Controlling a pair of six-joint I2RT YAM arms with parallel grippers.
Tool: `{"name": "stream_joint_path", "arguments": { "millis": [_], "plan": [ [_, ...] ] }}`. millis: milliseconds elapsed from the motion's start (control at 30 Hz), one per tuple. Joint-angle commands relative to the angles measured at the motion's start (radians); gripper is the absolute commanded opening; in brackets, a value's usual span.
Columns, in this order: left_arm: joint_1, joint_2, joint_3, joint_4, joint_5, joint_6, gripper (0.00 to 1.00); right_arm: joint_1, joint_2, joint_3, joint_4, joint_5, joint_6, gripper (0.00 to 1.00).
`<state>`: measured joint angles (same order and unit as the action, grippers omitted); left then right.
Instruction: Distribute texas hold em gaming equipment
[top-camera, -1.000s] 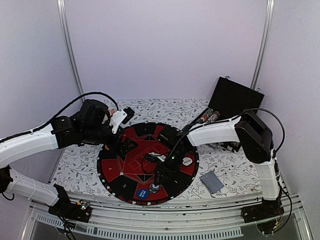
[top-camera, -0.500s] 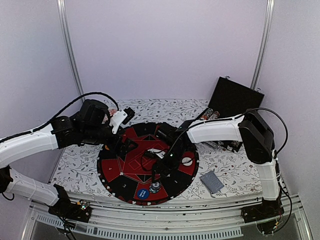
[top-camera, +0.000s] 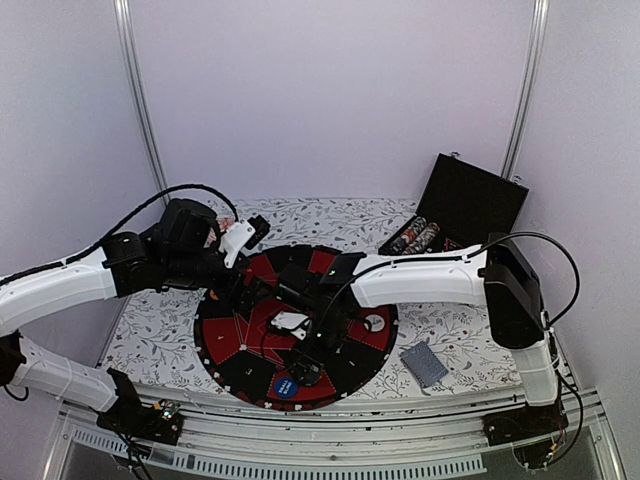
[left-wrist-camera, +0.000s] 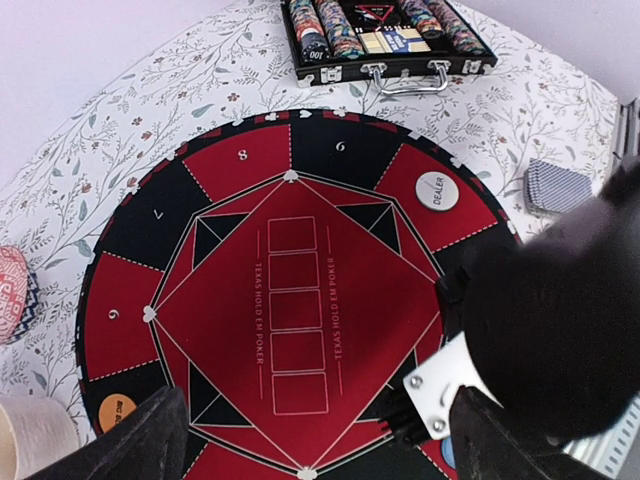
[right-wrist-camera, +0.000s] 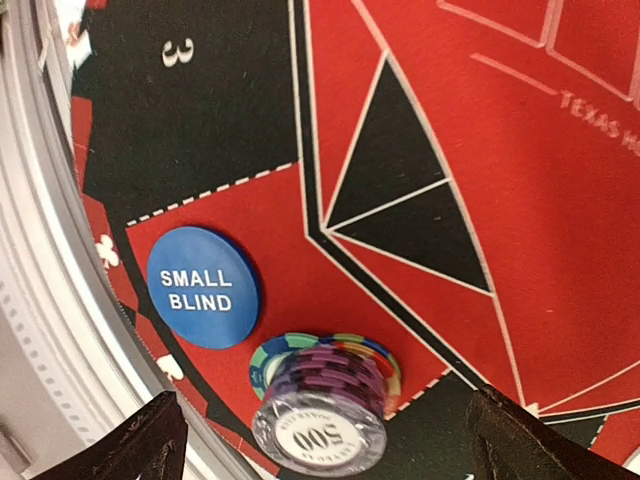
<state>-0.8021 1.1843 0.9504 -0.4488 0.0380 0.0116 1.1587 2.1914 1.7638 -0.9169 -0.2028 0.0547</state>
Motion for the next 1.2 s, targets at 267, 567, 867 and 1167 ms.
{"name": "stream_joint_path", "arguments": {
  "millis": [267, 567, 867, 1167],
  "plan": [
    [0.027, -0.019, -0.004, -0.004, -0.019, 0.016, 0.93, 0.033, 0.093, 0.052, -0.061, 0.104, 0.003, 0.93],
    [0.04, -0.038, -0.006, -0.012, -0.023, 0.017, 0.93, 0.057, 0.113, 0.061, -0.091, 0.192, 0.022, 0.86],
    [0.046, -0.033, -0.004, -0.014, -0.021, 0.022, 0.93, 0.099, 0.132, 0.077, -0.126, 0.269, 0.041, 0.78],
    [0.048, -0.031, -0.007, -0.014, -0.016, 0.024, 0.94, 0.099, 0.111, 0.082, -0.125, 0.277, 0.04, 0.54]
  ]
}}
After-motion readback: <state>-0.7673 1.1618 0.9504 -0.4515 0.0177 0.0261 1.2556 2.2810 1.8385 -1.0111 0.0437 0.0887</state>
